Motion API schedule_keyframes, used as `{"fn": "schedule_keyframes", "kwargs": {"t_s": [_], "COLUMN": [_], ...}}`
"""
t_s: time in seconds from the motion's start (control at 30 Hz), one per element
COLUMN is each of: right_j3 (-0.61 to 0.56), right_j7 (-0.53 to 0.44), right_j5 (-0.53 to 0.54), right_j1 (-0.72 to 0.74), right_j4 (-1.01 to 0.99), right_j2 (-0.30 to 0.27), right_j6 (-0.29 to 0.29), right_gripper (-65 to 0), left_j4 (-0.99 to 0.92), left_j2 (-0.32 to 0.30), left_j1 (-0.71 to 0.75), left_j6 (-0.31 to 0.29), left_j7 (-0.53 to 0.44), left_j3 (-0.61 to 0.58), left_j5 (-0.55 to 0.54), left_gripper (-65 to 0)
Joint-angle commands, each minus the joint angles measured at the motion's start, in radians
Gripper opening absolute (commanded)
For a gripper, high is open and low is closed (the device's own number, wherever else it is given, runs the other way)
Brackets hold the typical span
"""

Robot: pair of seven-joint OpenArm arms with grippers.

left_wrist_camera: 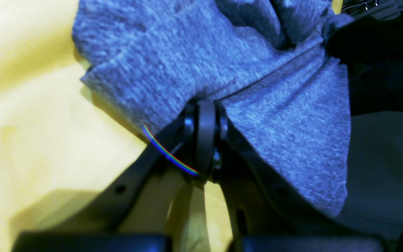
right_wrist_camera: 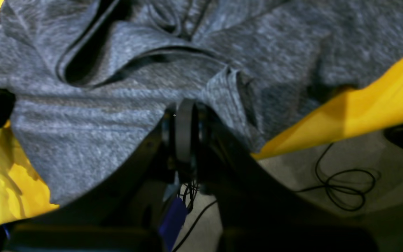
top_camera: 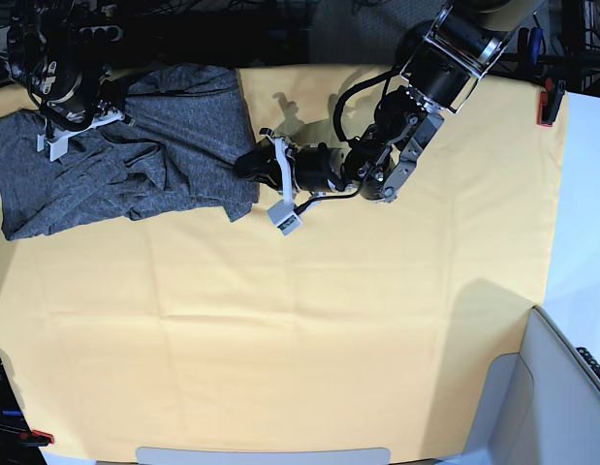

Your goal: Fold the T-shirt properly

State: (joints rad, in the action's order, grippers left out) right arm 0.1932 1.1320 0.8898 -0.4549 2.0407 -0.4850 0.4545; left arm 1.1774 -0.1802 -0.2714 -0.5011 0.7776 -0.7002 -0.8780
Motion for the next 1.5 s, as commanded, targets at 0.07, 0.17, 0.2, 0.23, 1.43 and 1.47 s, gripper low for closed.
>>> {"fn": "schedule_keyframes", "kwargs": {"t_s": [0.07, 0.17, 0.2, 0.23, 1.43, 1.47], "right_j3": [0.002, 0.007, 0.009, 0.009, -0.214, -0.231], "right_j7": [0.052, 0.066, 0.066, 0.066, 0.013, 0.013], "right_j5": [0.015, 0.015, 0.015, 0.015, 0.078, 0.058], "right_j1": [-0.002, -0.018, -0.025, -0.028, 0.242, 0.242], "right_j4": [0.013, 0.015, 0.015, 0.016, 0.013, 0.013], "right_j2": [-0.030, -0.033, -0.034, -0.036, 0.113, 0.121], "right_j6": [0.008, 0.008, 0.008, 0.010, 0.105, 0.105], "right_gripper": [-65.0, -65.0, -65.0, -65.0, -65.0, -65.0], "left_j4": [-0.009, -0.009, -0.011, -0.011, -0.058, -0.058], "left_j2": [-0.015, -0.017, -0.017, -0.017, -0.015, -0.015], "left_j1": [-0.009, -0.009, -0.009, -0.009, -0.009, -0.009], "left_j6": [0.051, 0.051, 0.051, 0.051, 0.051, 0.051], "left_j7": [0.042, 0.042, 0.042, 0.042, 0.039, 0.039], "left_j3": [0.000, 0.000, 0.000, -0.002, 0.000, 0.000], "left_j5": [0.090, 0.090, 0.090, 0.090, 0.092, 0.092], "left_gripper": [-64.8, -64.8, -64.8, -64.8, -64.8, -64.8]}}
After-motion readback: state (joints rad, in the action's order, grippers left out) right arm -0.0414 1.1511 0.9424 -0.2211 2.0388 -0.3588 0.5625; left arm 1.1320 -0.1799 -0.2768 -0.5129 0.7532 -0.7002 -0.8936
